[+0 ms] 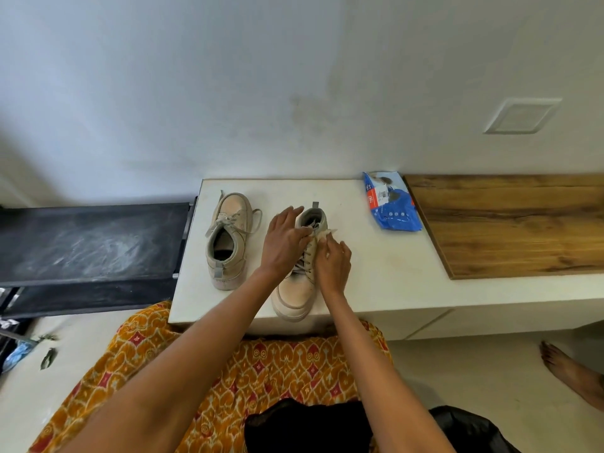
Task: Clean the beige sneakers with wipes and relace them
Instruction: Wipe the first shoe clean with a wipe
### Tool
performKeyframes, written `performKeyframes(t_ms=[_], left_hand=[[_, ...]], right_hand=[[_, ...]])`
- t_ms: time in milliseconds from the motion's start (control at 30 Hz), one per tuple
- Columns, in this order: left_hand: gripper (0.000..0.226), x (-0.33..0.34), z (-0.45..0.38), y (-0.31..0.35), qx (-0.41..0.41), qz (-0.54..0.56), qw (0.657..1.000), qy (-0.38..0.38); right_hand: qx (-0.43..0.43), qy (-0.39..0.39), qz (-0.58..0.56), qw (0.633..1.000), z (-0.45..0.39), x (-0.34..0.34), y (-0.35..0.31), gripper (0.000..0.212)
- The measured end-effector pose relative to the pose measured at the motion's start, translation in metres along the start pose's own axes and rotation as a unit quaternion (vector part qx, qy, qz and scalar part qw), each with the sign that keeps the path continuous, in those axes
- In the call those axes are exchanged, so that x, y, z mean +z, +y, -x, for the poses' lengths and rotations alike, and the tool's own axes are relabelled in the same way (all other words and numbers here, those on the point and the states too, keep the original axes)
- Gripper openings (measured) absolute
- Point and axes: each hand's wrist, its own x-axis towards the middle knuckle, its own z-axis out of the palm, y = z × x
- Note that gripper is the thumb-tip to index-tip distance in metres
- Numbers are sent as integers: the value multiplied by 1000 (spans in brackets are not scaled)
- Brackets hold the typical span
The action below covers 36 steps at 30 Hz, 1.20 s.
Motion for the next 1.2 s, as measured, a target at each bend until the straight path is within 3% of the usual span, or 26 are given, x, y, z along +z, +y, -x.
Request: performKeyframes(t_ms=[167, 233, 333, 433, 533, 700, 800, 933, 1033, 1200], left_hand=[[16, 5, 1, -3, 0, -16, 1000, 1], [16, 6, 2, -1, -1, -11, 1000, 6], [20, 3, 1, 0, -8, -11, 1000, -9], [23, -1, -1, 0, -19, -14, 999, -30], [25, -4, -2, 4, -20, -27, 998, -49], [26, -4, -1, 8, -37, -49, 997, -44], [25, -4, -1, 9, -37, -60, 996, -47], [22, -1, 0, 10, -49, -68, 996, -33], [23, -2, 1, 13, -54, -69, 995, -36], [30, -12, -2, 8, -33, -42, 996, -68]], right_hand=[[-90, -54, 91, 990, 40, -7, 26, 66], [-91, -66, 122, 986, 44, -13, 29, 65], [-45, -85, 85, 992, 19, -12, 19, 55], [63, -121, 6, 991, -22, -14, -1, 52], [157, -148, -44, 975, -48, -14, -8, 61], [169, -131, -82, 973, -30, 5, 26, 92], [152, -122, -76, 978, 1, -2, 34, 71], [63, -60, -74, 993, 39, -22, 32, 30], [2, 12, -26, 1000, 30, -29, 18, 23], [1, 94, -11, 995, -9, -25, -31, 17]])
